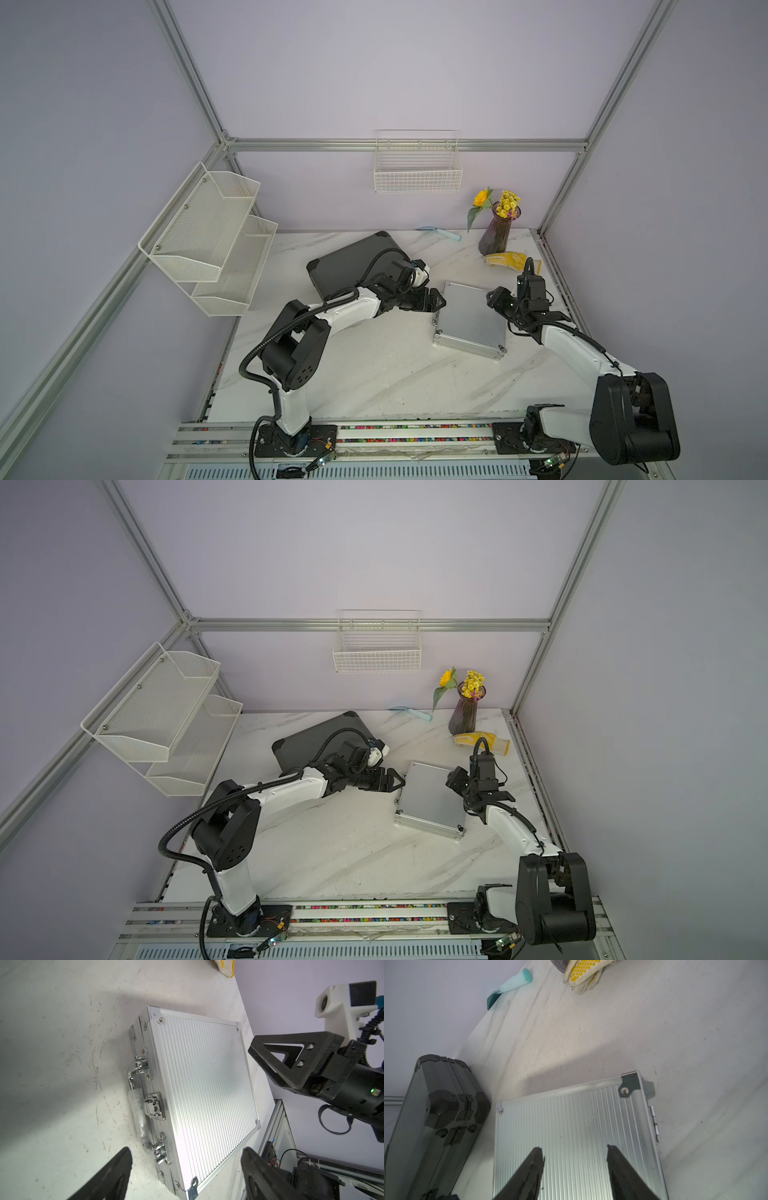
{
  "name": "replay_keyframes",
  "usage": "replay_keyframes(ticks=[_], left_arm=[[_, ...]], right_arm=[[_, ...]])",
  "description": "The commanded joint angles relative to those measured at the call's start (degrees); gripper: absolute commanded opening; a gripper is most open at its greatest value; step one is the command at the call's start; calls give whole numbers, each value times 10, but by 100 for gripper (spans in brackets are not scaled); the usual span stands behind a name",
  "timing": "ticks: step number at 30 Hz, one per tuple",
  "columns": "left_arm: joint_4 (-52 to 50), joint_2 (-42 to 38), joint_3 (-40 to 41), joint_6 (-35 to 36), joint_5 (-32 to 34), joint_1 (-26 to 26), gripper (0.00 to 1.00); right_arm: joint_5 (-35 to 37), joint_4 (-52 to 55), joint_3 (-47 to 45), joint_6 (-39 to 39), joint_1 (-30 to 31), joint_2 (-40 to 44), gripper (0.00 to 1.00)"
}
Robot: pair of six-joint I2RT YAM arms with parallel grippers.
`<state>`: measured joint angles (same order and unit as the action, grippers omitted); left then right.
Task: Open the poker set cases
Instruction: Adjust the poker set case at the center of the board.
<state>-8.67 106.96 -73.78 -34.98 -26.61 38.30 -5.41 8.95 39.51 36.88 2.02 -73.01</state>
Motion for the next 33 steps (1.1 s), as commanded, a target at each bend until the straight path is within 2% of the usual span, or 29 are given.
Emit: replay_keyframes(ticks=[1,5,13,18,25,33], left_arm=[[9,25,-35,-17,-27,1,82],[10,37,-38,-17,-25,6,81],[10,55,-36,-17,-44,15,76],[9,49,-32,-13,-59,15,72],[9,57,-37,-13,-61,18,65],[9,65,-47,-15,-69,26,55]], right_arm=[[12,-13,-9,6,-4,11,53],[10,-14,-17,4,-7,16,52],[7,-20,-36,9,-9,13,38],[4,-17,-44,27,-10,33,39],[54,26,-64,42,-10,96,45],[74,54,-76,35,-10,105,45]])
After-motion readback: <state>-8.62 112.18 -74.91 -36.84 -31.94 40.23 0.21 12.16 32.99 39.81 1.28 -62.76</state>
